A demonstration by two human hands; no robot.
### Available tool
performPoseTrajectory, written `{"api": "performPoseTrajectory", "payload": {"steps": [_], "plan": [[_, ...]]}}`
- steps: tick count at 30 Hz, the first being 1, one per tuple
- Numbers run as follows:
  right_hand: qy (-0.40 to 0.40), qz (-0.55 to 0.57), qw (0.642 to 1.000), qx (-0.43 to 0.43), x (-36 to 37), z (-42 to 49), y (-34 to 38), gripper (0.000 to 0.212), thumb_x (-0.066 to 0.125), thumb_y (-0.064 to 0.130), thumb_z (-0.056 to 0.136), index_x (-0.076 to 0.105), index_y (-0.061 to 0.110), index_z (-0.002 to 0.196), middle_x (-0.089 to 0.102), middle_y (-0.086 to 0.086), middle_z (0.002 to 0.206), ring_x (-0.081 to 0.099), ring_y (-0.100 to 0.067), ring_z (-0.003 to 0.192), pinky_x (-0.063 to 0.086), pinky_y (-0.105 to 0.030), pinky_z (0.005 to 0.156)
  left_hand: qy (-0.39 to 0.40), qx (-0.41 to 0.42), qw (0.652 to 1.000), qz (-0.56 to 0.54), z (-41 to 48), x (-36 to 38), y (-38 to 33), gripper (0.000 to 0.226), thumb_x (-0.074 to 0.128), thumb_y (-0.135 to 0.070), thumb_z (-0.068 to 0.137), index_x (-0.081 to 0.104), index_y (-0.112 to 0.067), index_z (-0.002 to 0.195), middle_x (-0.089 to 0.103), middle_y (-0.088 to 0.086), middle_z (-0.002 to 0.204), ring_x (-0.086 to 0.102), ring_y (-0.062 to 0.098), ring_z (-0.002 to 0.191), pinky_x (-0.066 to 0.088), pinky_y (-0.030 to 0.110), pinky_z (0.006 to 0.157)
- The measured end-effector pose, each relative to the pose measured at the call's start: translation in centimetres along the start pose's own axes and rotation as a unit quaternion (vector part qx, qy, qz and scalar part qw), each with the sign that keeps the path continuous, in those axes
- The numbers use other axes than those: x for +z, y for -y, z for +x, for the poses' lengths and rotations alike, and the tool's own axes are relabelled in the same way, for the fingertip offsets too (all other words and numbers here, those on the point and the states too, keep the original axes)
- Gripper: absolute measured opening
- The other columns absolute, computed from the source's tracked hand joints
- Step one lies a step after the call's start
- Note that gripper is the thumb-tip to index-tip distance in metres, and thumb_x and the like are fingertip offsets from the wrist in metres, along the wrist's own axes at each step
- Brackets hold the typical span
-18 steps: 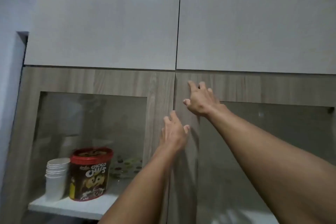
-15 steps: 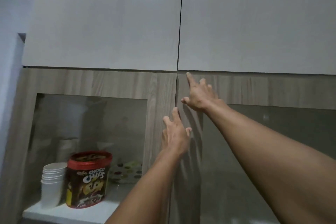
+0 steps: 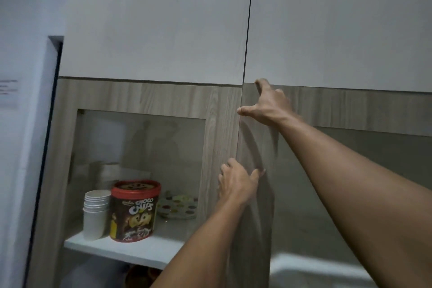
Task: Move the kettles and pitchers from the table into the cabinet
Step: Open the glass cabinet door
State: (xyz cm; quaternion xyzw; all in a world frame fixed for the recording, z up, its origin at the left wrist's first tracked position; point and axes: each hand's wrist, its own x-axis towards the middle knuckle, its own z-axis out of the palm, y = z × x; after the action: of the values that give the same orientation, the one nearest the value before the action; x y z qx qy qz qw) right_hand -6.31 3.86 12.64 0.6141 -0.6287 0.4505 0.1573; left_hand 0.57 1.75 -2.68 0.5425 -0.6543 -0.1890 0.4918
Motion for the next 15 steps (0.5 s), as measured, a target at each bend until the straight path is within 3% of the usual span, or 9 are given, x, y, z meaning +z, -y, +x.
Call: {"api": "performPoseTrajectory", "payload": {"steps": [4, 8, 10, 13, 15], "plan": [[-0.026, -0.004, 1.000, 0.006, -2.4, -5.1, 1.6, 0.098, 0.073, 0.061, 0.073, 0.017, 0.039, 0.151, 0.032, -0.020, 0.147, 0.035, -0.044, 0.136, 0.043, -0.056, 0.103, 0.051, 0.018, 0.998, -0.040, -5.9, -2.6, 1.0, 0.055, 0.056, -0.043, 0.097, 0.042, -0.007, 0.136, 0.059, 0.019, 0.131, 0.057, 0.036, 0.122, 0.046, 0.036, 0.092], [-0.081, -0.063, 0.995, 0.000, -3.8, -13.4, 2.5, 0.111, 0.069, 0.060, 0.077, -0.006, 0.038, 0.155, 0.031, -0.020, 0.135, 0.044, -0.042, 0.118, 0.050, -0.051, 0.090, 0.077, 0.043, 0.992, -0.088, -12.7, -5.6, 0.1, 0.041, 0.065, -0.031, 0.092, 0.048, -0.011, 0.123, 0.064, 0.016, 0.120, 0.063, 0.036, 0.111, 0.051, 0.039, 0.087], [-0.116, -0.058, 0.991, 0.020, -5.1, -17.9, 2.2, 0.106, 0.067, 0.059, 0.079, -0.003, 0.036, 0.156, 0.031, -0.020, 0.130, 0.044, -0.042, 0.113, 0.050, -0.050, 0.085, 0.088, 0.058, 0.988, -0.109, -16.4, -6.6, -0.6, 0.038, 0.069, -0.028, 0.088, 0.048, -0.014, 0.116, 0.066, 0.015, 0.113, 0.065, 0.036, 0.105, 0.056, 0.042, 0.086], [-0.146, -0.021, 0.986, 0.080, -8.5, -23.5, 1.6, 0.097, 0.068, 0.053, 0.079, 0.009, 0.037, 0.155, 0.029, -0.021, 0.134, 0.038, -0.043, 0.121, 0.045, -0.054, 0.096, 0.108, 0.090, 0.979, -0.149, -22.1, -7.0, -1.8, 0.035, 0.069, -0.025, 0.087, 0.044, -0.021, 0.110, 0.068, 0.012, 0.109, 0.067, 0.033, 0.102, 0.058, 0.045, 0.085], [-0.155, 0.012, 0.983, 0.096, -11.9, -26.3, 1.4, 0.091, 0.068, 0.044, 0.080, 0.018, 0.032, 0.154, 0.038, -0.024, 0.132, 0.045, -0.045, 0.118, 0.044, -0.051, 0.099, 0.119, 0.110, 0.972, -0.172, -26.3, -7.2, -3.3, 0.030, 0.067, -0.025, 0.088, 0.045, -0.022, 0.108, 0.068, 0.007, 0.107, 0.067, 0.029, 0.099, 0.057, 0.041, 0.084]]}}
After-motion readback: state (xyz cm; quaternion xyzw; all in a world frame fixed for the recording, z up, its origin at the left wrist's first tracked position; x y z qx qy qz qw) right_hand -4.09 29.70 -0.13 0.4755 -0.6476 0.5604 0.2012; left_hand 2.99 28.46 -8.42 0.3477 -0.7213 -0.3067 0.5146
